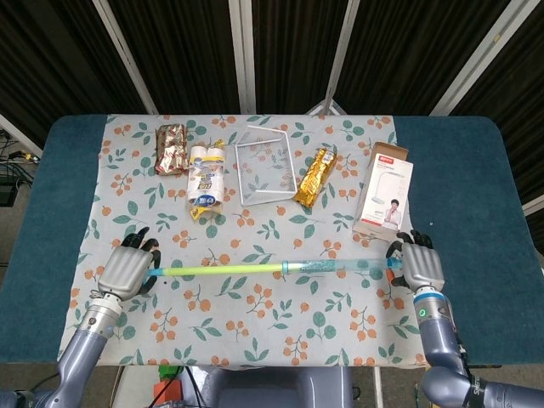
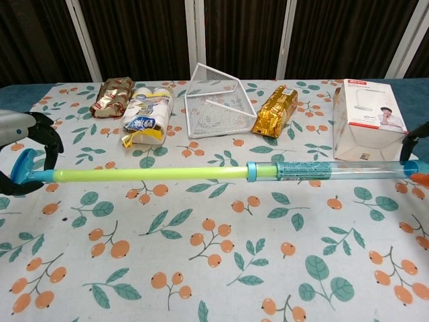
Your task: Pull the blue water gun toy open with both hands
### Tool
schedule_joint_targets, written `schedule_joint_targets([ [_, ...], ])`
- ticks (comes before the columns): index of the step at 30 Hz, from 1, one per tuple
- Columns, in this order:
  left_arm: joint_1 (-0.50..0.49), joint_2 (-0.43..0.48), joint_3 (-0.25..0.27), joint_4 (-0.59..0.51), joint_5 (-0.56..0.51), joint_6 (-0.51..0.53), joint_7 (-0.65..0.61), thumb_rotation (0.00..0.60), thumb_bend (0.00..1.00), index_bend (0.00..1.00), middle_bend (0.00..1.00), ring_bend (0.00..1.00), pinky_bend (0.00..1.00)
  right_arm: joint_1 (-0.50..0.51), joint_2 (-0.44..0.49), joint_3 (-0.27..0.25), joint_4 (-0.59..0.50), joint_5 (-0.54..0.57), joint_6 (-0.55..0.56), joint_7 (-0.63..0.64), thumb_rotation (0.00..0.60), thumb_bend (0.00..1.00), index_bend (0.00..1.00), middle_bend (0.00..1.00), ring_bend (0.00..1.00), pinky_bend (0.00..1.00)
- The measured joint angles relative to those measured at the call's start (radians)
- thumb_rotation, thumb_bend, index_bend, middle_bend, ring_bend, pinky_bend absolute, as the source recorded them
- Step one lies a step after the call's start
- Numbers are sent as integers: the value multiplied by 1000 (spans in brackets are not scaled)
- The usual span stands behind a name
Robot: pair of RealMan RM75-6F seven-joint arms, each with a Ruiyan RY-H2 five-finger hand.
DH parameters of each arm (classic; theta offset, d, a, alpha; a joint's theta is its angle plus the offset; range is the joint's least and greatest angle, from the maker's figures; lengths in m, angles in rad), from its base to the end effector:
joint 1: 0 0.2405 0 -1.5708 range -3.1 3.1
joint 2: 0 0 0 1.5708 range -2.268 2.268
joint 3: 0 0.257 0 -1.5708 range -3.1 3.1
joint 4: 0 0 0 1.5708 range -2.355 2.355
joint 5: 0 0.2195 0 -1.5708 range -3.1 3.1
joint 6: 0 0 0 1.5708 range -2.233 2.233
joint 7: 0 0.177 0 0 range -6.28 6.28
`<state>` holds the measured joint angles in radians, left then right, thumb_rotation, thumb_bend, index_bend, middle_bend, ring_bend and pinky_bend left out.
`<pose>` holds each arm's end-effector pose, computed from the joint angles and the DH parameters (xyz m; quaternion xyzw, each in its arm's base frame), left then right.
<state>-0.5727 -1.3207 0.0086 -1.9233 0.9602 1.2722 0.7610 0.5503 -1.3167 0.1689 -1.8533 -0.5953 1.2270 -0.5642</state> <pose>-0.1935 0.2867 0.0229 -0.7399 -0.3608 -0.2422 0.5136 -0.2434 -0.3179 0.0416 0.5835 -0.5407 0.2437 0.5548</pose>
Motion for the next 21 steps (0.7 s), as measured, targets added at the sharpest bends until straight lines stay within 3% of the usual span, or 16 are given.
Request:
schedule_joint_targets([
  [14,17,50,21,11,37,-37,-35,600,499,652,217,51,146,-6,16,-3,13,14,-12,17,600,407,680,31,0,0],
  [21,21,53,19,13,44,-47,-47,600,450,502,172,50,134,-5,20,-5,12,16,-15,19,600,408,665,30,0,0],
])
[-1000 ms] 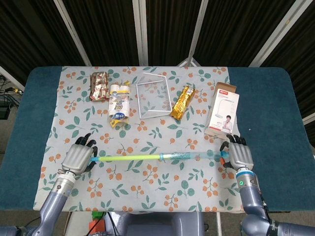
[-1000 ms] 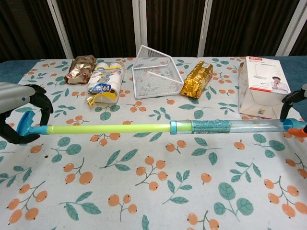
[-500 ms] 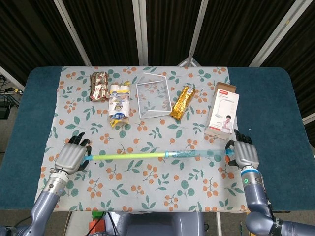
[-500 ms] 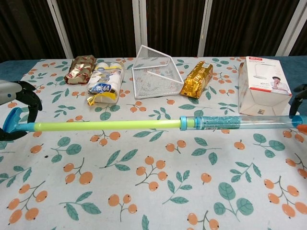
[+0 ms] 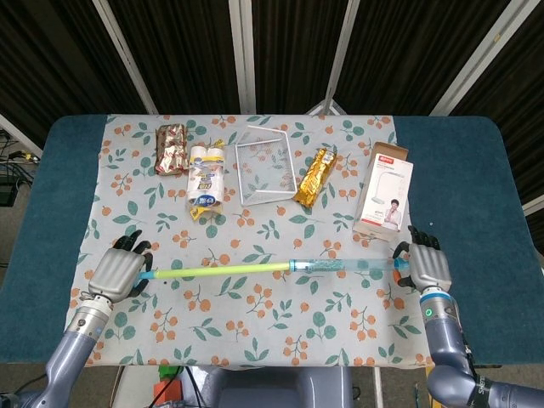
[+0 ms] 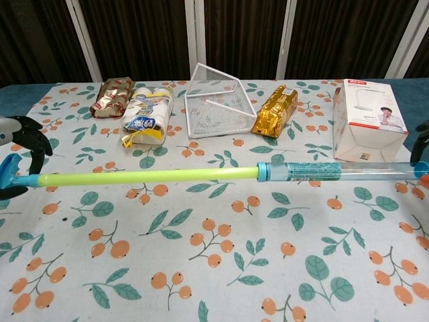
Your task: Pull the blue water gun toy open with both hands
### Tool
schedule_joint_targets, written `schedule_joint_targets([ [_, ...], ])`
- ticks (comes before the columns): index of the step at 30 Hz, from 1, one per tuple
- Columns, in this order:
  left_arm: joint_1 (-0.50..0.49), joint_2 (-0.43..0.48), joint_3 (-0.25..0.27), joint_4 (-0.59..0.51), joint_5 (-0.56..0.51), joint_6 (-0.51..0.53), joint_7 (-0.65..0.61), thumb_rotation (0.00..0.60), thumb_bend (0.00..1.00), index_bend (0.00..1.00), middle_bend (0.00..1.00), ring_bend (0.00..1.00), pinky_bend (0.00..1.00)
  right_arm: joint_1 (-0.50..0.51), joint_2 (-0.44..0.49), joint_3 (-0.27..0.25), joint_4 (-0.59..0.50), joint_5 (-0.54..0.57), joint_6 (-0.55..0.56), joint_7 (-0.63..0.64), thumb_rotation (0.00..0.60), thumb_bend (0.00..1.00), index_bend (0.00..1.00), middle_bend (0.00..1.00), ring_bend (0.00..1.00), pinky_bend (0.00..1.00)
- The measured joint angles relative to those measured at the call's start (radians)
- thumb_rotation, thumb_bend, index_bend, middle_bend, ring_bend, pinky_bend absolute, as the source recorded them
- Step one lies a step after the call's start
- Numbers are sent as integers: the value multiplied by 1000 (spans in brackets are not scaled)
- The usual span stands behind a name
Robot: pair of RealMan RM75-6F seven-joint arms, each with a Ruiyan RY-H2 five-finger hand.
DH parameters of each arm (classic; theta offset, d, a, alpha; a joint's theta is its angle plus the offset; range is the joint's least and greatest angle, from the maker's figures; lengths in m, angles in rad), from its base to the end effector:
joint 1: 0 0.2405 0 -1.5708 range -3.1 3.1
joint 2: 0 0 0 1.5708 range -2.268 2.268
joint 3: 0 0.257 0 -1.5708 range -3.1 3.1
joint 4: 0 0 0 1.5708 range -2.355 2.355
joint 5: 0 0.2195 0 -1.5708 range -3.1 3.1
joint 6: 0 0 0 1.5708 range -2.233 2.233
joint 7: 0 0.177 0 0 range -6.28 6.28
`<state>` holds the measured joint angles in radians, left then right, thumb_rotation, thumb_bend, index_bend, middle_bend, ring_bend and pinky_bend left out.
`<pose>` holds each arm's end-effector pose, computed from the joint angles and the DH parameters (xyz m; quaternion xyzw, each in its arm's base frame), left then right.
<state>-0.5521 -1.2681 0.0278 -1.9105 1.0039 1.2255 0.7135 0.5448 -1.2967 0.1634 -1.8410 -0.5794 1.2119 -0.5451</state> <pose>-0.2077 0.2833 0.0310 -0.7487 -0.3582 -0.2321 0.5072 -0.2544 -0.3175 0.0471 0.5756 -0.5469 0.2355 0.5604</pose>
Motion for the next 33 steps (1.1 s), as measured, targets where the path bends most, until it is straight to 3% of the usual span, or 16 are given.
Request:
schedule_joint_targets([
  [2,1,-1,-1,1,5,-3,-5,600,358,399,136,45,122,1,2,-2,-1,1,-1,-3,600,408,518,18,0,0],
  [4,1,0,-1,1,9,-9,-8,600,222,262,95,32,109,2,3,-5,-2,2,-3,-6,600,407,193,1,0,0],
  [5,1,2,0,1,10,-12,-10,600,184,221,83,24,104,3,5,-8,-3,2,-8,-9,600,407,65,0,0,0],
  [6,2,2,-1,2,12,-13,-11,600,153,179,70,15,98,3,7,-11,-4,3,-13,-11,600,408,7,0,0,0],
  [10,5,2,-5,3,19,-16,-33,600,102,107,55,8,91,4,16,-17,-10,2,-33,-4,600,407,0,0,0,0],
  [22,32,18,-9,-11,61,-11,-106,600,102,132,57,9,91,-14,37,-27,-42,-66,-27,41,600,408,0,0,0,0],
  [28,83,61,12,-34,123,23,-195,600,102,124,42,0,55,-49,74,-54,-78,-155,-26,94,600,408,0,0,0,0],
  [33,146,148,55,-68,223,72,-292,600,102,83,7,0,50,-103,127,-102,-94,-314,1,147,600,405,0,0,0,0],
])
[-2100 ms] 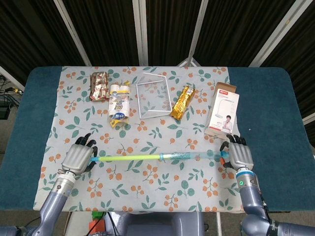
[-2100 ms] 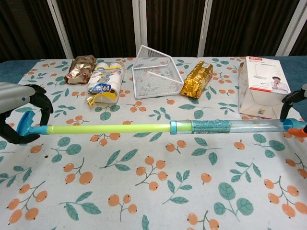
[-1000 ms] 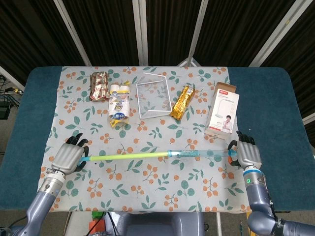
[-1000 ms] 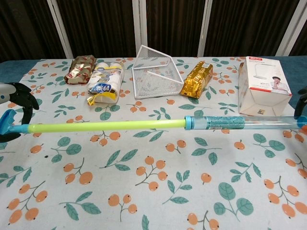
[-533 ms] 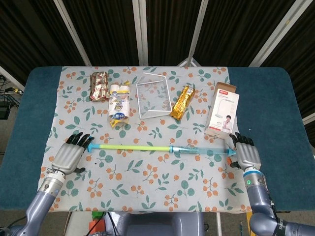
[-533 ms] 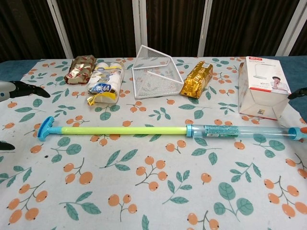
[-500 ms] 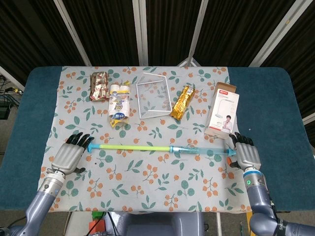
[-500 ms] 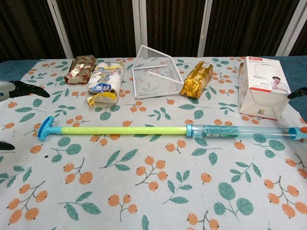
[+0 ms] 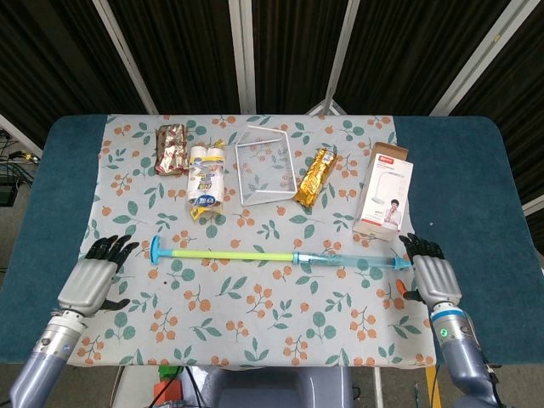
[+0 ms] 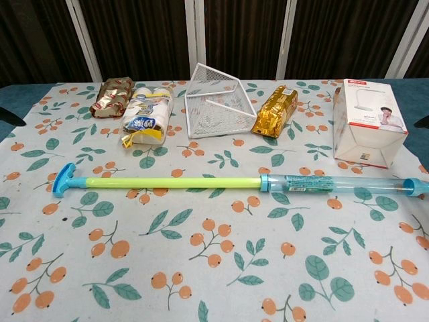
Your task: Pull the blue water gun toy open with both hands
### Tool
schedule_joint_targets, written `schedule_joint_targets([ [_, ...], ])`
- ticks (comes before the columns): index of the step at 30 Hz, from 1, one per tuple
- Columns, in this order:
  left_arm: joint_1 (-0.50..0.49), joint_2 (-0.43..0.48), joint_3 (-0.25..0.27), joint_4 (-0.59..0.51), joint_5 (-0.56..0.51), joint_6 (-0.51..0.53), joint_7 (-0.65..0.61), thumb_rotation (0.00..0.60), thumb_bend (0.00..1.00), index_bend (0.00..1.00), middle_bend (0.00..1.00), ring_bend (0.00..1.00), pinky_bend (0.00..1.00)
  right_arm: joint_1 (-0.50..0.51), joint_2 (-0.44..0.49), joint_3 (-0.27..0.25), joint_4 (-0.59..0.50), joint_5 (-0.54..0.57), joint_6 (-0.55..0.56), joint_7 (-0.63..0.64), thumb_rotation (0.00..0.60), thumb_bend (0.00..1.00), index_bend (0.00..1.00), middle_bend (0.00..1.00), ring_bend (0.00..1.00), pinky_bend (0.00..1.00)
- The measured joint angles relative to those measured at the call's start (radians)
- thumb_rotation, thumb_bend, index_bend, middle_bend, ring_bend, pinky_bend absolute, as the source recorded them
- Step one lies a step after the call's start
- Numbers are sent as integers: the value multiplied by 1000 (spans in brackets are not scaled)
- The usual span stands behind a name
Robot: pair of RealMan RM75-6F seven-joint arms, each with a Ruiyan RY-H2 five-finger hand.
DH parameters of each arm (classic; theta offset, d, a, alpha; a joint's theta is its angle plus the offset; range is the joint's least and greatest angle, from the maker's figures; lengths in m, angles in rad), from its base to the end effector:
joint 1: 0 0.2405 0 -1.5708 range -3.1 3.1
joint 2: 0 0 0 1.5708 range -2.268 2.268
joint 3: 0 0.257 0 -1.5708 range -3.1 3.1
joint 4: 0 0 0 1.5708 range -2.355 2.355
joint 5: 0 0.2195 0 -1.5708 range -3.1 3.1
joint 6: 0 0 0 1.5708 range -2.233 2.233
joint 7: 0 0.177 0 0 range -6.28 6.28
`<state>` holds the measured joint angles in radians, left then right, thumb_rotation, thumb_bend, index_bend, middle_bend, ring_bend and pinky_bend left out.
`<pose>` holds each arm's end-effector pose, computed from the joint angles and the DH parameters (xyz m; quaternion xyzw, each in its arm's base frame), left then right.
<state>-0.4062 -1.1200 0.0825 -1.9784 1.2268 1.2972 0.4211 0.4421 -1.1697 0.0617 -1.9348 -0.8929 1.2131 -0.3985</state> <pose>-0.2263 0.2473 0.0768 -0.6990 -0.4153 -0.3008 0.4985 -0.2511 -0.2819 0.0713 0.6159 -0.5133 0.2781 0.5290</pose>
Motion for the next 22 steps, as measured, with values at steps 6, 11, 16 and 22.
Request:
schedule_joint_targets([
  [6,118,89,65,9,164,120,-165,600,102,24,0,0,48,-112,102,-83,-16,-243,76,135,600,402,0,0,0,0],
  [11,238,106,105,99,272,256,-298,600,102,19,0,0,48,-229,159,-145,19,-438,206,300,600,401,0,0,0,0],
  [16,322,105,112,214,321,380,-384,600,102,27,0,0,48,-322,152,-174,158,-582,372,366,600,402,0,0,0,0],
  [22,361,85,86,289,327,407,-448,600,102,27,0,0,48,-400,120,-173,270,-650,450,462,600,401,0,0,0,0],
])
